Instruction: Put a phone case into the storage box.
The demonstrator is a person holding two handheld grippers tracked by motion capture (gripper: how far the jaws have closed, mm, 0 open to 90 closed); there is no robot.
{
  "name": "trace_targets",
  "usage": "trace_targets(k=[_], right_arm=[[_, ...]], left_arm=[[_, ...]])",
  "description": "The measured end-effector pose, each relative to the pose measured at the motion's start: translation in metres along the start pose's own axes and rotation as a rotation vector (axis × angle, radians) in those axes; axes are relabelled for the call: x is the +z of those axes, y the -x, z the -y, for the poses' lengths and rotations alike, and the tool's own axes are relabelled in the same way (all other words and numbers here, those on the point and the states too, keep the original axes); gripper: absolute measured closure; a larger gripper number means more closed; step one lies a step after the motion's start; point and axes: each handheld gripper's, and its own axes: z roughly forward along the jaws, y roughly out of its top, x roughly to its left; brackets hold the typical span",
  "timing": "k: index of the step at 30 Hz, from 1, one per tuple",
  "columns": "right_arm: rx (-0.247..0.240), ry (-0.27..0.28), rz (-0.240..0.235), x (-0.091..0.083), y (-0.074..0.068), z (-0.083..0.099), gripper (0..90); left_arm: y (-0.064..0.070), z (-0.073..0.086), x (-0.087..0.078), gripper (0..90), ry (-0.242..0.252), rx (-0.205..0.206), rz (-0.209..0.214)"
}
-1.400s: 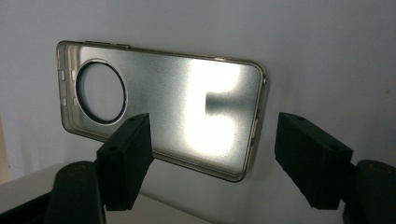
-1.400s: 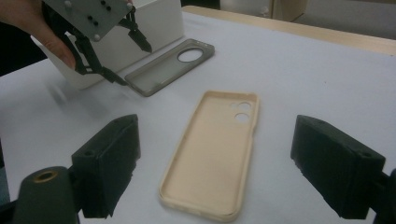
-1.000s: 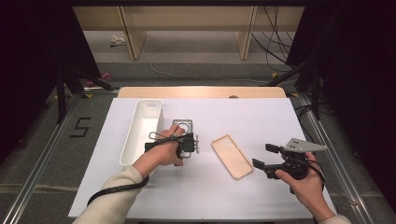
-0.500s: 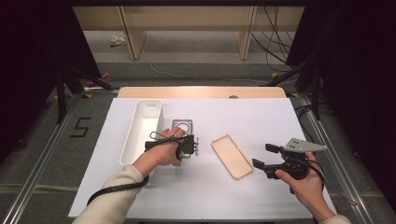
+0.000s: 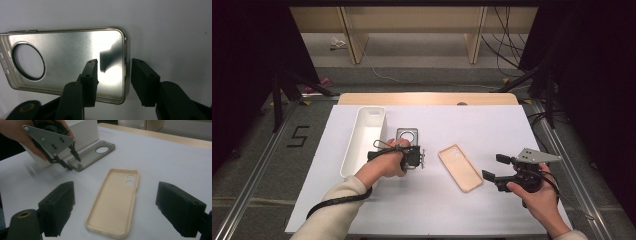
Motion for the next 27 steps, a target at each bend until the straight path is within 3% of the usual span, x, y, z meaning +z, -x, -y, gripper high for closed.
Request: trace_targets(k=[9, 17, 27], right_arm=[[-0.001, -0.002, 0.001, 0.0001, 0.0000, 0.0000, 16.7], [0.000, -0.001, 0.000, 0.0000, -0.0001, 0.0000, 16.7], [0.000, -0.001, -0.001, 0.0001, 0.0000, 0.0001, 16.7]], left_arm=[[-0.0011, 0.0019, 0.0001, 70.0, 0.007, -0.022, 0.066], [-0.0019, 0.0018, 0.0001, 79.0, 0.010, -0.024, 0.074], [-0.0018, 0.0021, 0.0011, 83.4, 0.007, -0.040, 0.078]])
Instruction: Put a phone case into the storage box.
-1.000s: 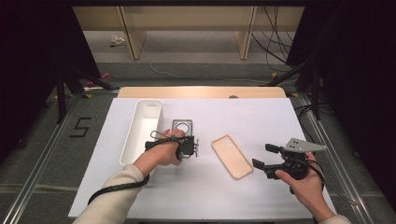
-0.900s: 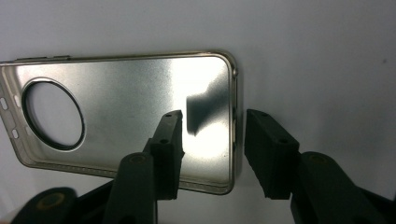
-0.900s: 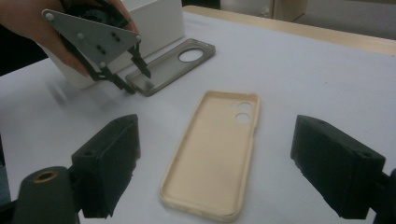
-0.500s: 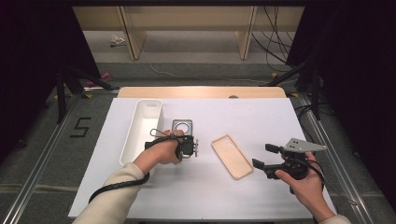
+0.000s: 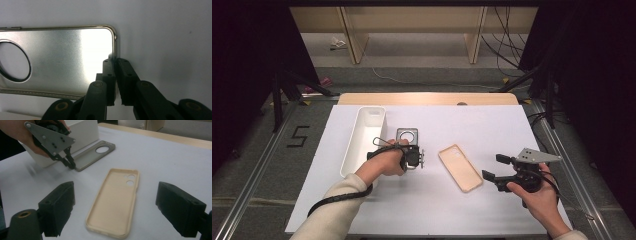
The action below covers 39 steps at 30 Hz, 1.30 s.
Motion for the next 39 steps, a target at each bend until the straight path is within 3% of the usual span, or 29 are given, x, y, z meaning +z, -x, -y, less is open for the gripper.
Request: trace_targets(k=[13, 22, 31, 39], right_arm=[[-0.001, -0.001, 0.000, 0.000, 0.000, 0.000, 16.7], [-0.002, -0.001, 0.005, 0.000, 0.000, 0.000, 16.7], [0.006, 0.000, 0.000, 0.002, 0.001, -0.001, 16.7], [0.027, 0.002, -0.020, 0.015, 0.001, -0.007, 16.8]], left_arm=[[0.003, 0.000, -0.001, 86.7, -0.001, 0.003, -0.021], [0.007, -0.004, -0.015, 88.1, 0.025, 0.020, -0.093], [0.026, -0.010, -0.034, 88.3, 0.109, 0.013, -0.157], [0.056, -0.014, -0.040, 88.3, 0.168, 0.016, -0.154]])
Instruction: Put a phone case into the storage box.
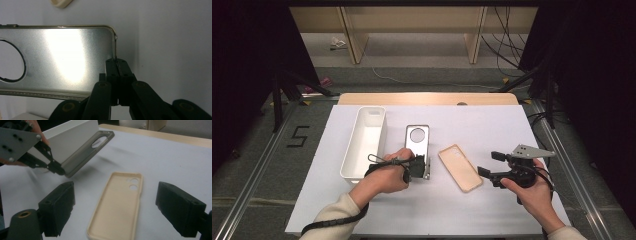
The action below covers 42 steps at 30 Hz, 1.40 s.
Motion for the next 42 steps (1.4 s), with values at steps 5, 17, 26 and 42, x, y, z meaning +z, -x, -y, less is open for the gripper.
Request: trace_targets(k=[5, 17, 26, 42], right_arm=[[0.002, -0.008, -0.025, 0.019, -0.004, -0.008, 16.7], [-0.003, -0.050, -0.084, 0.070, -0.015, -0.023, 17.0], [0.046, -0.086, -0.119, 0.105, -0.017, -0.031, 18.2], [0.118, -0.149, -0.161, 0.127, -0.017, -0.033, 42.4]], left_arm=[[0.010, -0.001, -0.001, 88.4, 0.015, 0.000, 0.016], [0.028, -0.004, -0.013, 88.4, 0.036, 0.017, 0.010], [0.037, -0.021, -0.020, 88.4, 0.062, 0.092, -0.003], [0.046, -0.033, -0.022, 88.4, 0.082, 0.118, 0.007]])
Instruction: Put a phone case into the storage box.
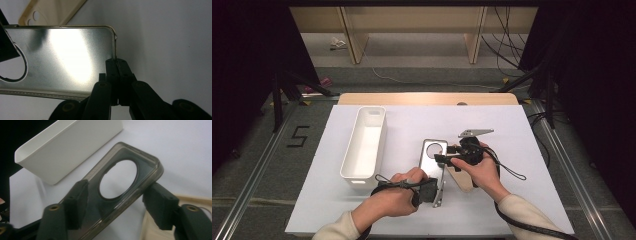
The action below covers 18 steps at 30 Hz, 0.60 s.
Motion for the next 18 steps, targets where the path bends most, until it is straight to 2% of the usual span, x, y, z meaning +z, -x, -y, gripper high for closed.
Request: trace_targets(k=[2, 5, 7, 11, 12, 14, 15, 17, 18], right_arm=[[0.018, -0.004, -0.012, -0.001, 0.001, 0.000, 49.6], [0.052, -0.011, -0.040, -0.004, 0.003, -0.001, 62.3], [0.083, -0.008, -0.064, -0.006, 0.005, -0.001, 65.4], [0.133, 0.009, -0.100, -0.010, 0.004, -0.004, 70.9], [0.152, 0.015, -0.107, -0.012, 0.002, -0.005, 72.4], [0.189, 0.035, -0.126, -0.016, 0.001, -0.006, 76.4], [0.211, 0.044, -0.135, -0.017, 0.000, -0.007, 78.0], [0.261, 0.068, -0.163, -0.023, -0.003, -0.009, 81.7], [0.261, 0.072, -0.158, -0.025, -0.006, -0.010, 81.8]], left_arm=[[-0.001, 0.000, 0.000, 88.3, 0.001, 0.013, -0.004], [0.000, 0.000, 0.001, 88.3, 0.004, 0.001, 0.000], [-0.001, 0.000, 0.001, 88.3, 0.007, 0.013, -0.005], [0.001, -0.001, 0.003, 88.2, 0.013, -0.002, -0.007], [0.000, -0.001, 0.003, 88.2, 0.017, 0.015, -0.026], [0.000, -0.001, 0.004, 88.0, 0.023, 0.014, -0.031], [-0.001, -0.001, 0.006, 87.9, 0.026, 0.020, -0.047], [-0.002, -0.001, 0.007, 87.4, 0.032, 0.014, -0.060], [-0.001, 0.000, 0.007, 87.1, 0.045, -0.005, -0.056]])
